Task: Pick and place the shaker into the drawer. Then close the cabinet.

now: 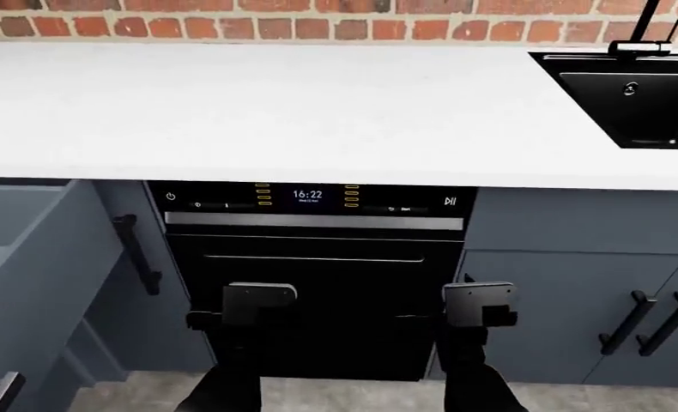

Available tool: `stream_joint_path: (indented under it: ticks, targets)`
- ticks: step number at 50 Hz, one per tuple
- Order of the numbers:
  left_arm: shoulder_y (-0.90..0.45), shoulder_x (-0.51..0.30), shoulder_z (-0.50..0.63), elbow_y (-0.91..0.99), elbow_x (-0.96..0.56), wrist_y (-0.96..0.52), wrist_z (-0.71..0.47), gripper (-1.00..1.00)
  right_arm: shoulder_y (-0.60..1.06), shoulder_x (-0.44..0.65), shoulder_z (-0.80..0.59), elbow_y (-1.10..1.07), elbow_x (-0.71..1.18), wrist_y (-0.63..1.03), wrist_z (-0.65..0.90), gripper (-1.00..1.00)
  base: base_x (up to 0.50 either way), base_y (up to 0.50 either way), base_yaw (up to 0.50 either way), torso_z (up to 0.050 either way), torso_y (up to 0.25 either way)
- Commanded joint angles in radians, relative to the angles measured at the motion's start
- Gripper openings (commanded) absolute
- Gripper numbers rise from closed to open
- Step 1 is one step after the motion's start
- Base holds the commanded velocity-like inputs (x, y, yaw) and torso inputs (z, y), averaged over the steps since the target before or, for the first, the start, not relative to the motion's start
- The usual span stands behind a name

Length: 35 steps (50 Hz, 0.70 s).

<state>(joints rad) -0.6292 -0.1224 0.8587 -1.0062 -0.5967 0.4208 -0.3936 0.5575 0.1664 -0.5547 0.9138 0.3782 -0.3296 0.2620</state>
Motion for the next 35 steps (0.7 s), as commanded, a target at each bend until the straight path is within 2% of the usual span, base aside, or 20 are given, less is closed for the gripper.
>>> stream_joint_path:
  ticks: [1, 2, 3, 4, 5, 6, 7, 8, 14, 16, 19, 23, 28, 32, 35]
  targets:
    - [0.005, -0.013, 0.002, 0.036, -0.008, -0.032, -0.009, 1.00, -0.005, 0.003, 0.000, -0.009, 0.002, 0.003, 0.007, 1.00, 0.00, 0.00, 0.00, 0.000, 0.000]
    - [-0.222, 0.122, -0.124, -0.303, 0.073, -0.166, 0.087, 1.00, 0.261, -0.121, 0.417, 0.395, -0.403, 0.036, -0.134, 1.00, 0.00, 0.00, 0.00, 0.000, 0.000]
    - [0.479, 0.122, -0.709, 0.856, 0.567, -0.287, 0.244, 1.00, -0.407, -0.141, 0.523, -0.764, -0.436, 0.180, -0.201, 1.00, 0.00, 0.00, 0.00, 0.000, 0.000]
    - [0.329, 0.122, -0.684, 0.706, 0.573, -0.311, 0.219, 1.00, -0.257, -0.142, 0.523, -0.614, -0.436, 0.139, -0.201, 1.00, 0.00, 0.00, 0.00, 0.000, 0.000]
    - [0.179, 0.120, -0.661, 0.556, 0.552, -0.268, 0.202, 1.00, -0.107, -0.143, 0.516, -0.464, -0.435, 0.064, -0.195, 1.00, 0.00, 0.00, 0.00, 0.000, 0.000]
    - [0.117, 0.116, -0.651, 0.406, 0.542, -0.261, 0.192, 1.00, -0.055, -0.143, 0.512, -0.314, -0.434, 0.051, -0.192, 1.00, 0.00, 0.00, 0.00, 0.000, 0.000]
    - [0.112, 0.114, -0.643, 0.256, 0.536, -0.259, 0.185, 1.00, -0.055, -0.142, 0.507, -0.164, -0.433, 0.055, -0.192, 1.00, 0.00, 0.00, 0.00, 0.000, 0.000]
    - [0.108, 0.113, -0.635, 0.206, 0.531, -0.256, 0.180, 1.00, -0.060, -0.140, 0.507, -0.055, -0.429, 0.062, -0.190, 1.00, 0.00, 0.00, 0.00, 0.000, 0.000]
    - [0.074, 0.114, -0.567, 0.125, 0.490, -0.194, 0.178, 1.00, -0.091, -0.124, 0.503, -0.129, -0.420, 0.124, -0.175, 1.00, 0.00, 0.00, 0.00, 0.000, 0.000]
    - [0.112, 0.083, -0.543, 0.327, 0.472, -0.329, 0.211, 1.00, -0.135, -0.103, 0.490, -0.306, -0.427, 0.240, -0.203, 1.00, 0.00, 0.00, 0.00, 0.000, 0.000]
    - [0.138, -0.009, -0.535, 0.769, 0.426, -0.608, 0.245, 1.00, -0.196, -0.024, 0.487, -0.756, -0.446, 0.619, -0.286, 1.00, 0.00, 0.00, 0.00, 0.000, 0.000]
    - [0.059, -0.137, -0.576, 1.223, 0.352, -0.951, 0.255, 1.00, -0.107, 0.087, 0.497, -1.351, -0.464, 1.054, -0.406, 1.00, 0.00, 0.00, 0.00, 0.000, 0.000]
    - [-0.091, -0.261, -0.603, 1.518, 0.285, -1.248, 0.292, 1.00, 0.075, 0.194, 0.482, -1.579, -0.461, 1.345, -0.522, 1.00, 0.00, 0.00, 0.00, 0.000, 0.000]
    - [-0.231, -0.314, -0.656, 1.611, 0.243, -1.384, 0.310, 1.00, 0.254, 0.267, 0.436, -1.647, -0.461, 1.503, -0.591, 1.00, 0.00, 0.00, 0.00, 0.000, 0.000]
    - [-0.330, -0.332, -0.683, 1.629, 0.225, -1.436, 0.323, 1.00, 0.372, 0.299, 0.416, -1.644, -0.458, 1.555, -0.622, 1.00, 0.00, 0.00, 0.00, 0.000, 0.000]
